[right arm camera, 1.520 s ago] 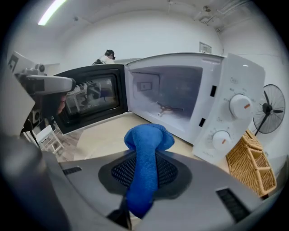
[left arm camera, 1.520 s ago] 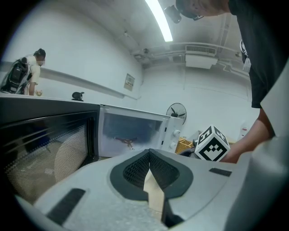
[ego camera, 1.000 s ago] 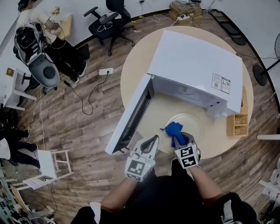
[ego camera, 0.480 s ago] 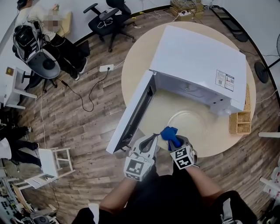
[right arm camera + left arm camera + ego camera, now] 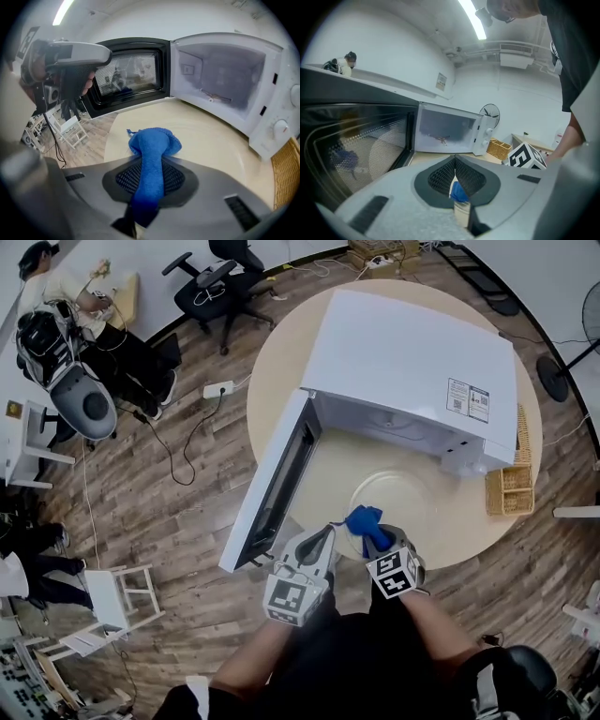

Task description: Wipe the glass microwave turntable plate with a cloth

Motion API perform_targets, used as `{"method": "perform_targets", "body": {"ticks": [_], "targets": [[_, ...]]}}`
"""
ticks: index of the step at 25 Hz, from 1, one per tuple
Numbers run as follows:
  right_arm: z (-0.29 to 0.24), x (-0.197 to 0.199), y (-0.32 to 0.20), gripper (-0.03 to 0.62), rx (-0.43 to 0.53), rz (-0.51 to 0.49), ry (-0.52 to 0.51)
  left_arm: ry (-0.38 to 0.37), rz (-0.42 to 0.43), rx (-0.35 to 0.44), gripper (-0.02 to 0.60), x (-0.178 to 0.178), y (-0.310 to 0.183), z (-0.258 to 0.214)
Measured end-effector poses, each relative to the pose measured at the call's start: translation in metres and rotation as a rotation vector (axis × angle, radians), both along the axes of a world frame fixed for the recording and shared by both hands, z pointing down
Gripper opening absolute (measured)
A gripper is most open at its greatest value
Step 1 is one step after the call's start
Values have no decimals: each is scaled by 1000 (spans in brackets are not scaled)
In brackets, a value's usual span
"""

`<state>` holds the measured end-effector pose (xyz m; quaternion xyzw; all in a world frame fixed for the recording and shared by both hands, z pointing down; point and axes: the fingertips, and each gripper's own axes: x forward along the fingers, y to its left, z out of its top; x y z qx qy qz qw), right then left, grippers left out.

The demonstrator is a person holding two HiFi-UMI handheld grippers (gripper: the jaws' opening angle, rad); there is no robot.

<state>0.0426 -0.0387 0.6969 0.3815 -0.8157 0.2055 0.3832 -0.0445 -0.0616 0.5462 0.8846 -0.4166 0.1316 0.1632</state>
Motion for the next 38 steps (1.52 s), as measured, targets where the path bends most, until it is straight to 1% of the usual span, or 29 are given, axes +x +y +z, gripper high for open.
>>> {"method": "perform_targets", "body": {"ticks": [10, 15, 18, 23, 26, 28, 30, 34, 38], "targets": [[1, 65, 7, 75, -1, 159, 56, -11, 107, -13, 6, 34, -1, 4], [1, 99, 13, 75, 19, 228, 112, -17, 177, -10, 6, 57, -3, 4], [1, 122, 17, 74, 28, 269, 153, -17, 205, -6, 6, 69, -5, 2], [1, 149, 21, 74, 26, 338, 163, -17, 251, 8, 6, 90, -8, -4], [2, 153, 22, 74, 33, 356, 147, -15, 257, 15, 6, 96, -12, -6], [-1, 152, 22, 74, 39, 369, 119, -8, 232, 22, 6, 96, -19, -10], [-12, 151, 19, 74, 66, 379, 77, 0, 195, 31, 6, 92, -28, -15], [-57, 147, 2, 74, 180, 395, -23, 5, 161, 60, 6, 86, -43, -26], [-124, 145, -18, 75, 327, 410, -124, 27, 136, 89, 6, 86, -55, -43]]}}
